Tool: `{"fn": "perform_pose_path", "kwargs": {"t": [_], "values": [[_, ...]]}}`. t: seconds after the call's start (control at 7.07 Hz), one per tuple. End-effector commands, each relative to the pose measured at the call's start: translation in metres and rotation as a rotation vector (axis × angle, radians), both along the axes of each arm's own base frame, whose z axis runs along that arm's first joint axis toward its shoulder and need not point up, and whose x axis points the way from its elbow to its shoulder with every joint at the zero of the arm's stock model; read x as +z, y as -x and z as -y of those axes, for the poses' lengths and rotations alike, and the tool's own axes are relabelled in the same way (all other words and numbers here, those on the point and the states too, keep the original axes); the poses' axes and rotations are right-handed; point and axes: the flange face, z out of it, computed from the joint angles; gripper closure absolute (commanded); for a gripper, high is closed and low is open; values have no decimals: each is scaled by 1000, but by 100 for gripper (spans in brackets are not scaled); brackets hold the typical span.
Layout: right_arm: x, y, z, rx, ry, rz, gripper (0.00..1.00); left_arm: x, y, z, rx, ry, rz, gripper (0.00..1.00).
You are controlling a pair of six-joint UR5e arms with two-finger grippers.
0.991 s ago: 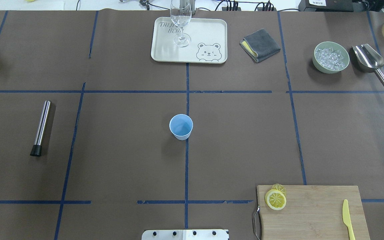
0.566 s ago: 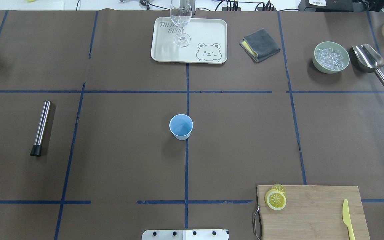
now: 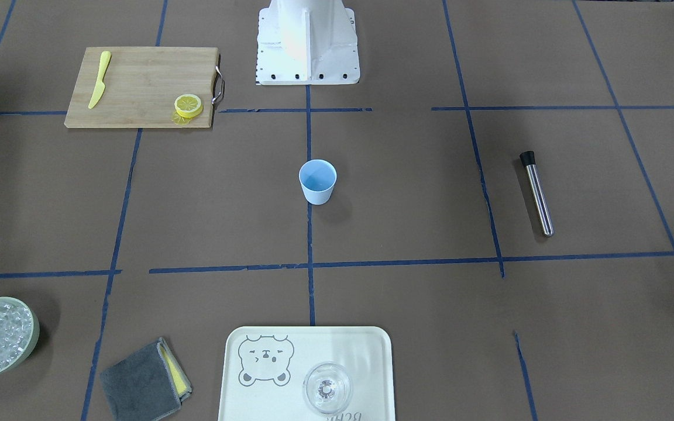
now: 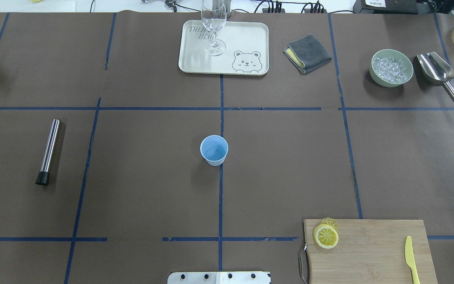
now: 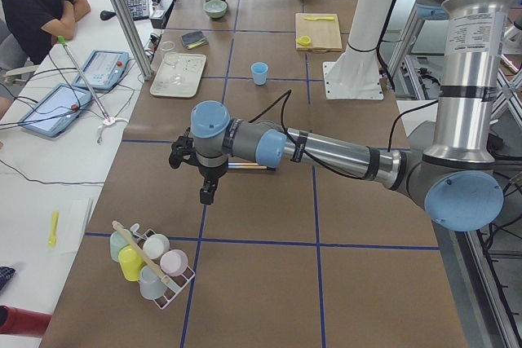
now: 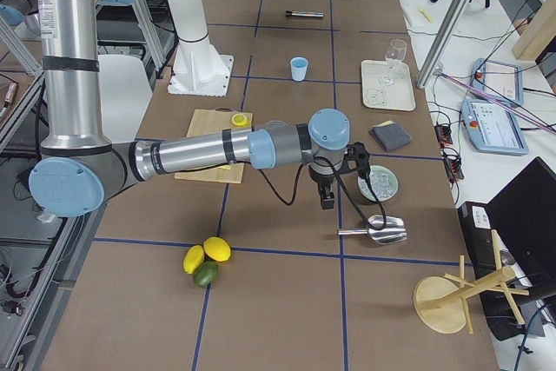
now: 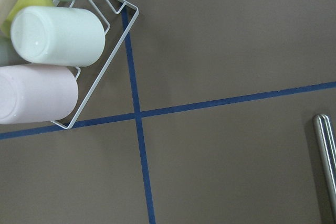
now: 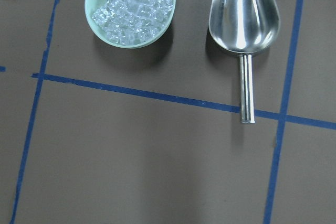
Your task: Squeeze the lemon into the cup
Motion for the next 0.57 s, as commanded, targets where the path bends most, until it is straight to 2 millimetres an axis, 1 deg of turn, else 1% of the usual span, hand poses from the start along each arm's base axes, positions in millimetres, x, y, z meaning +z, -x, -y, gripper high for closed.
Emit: {"fn": "perform_pose_path", "kwargs": {"t": [0.0,0.14,0.28,0.42], "values": [[-48,73,-6,106,54,1,0,-33,-43,17,-4,21,-19,0],[-60,115,-14,173,76,23,0,-47,-49,15,-18,22,-29,0],[-63,158,-40,189,89,21,0,-57,-61,13,-24,36,-38,0],[-76,187,-67,181,101,14,0,-73,-72,15,-27,38,-53,0]]}}
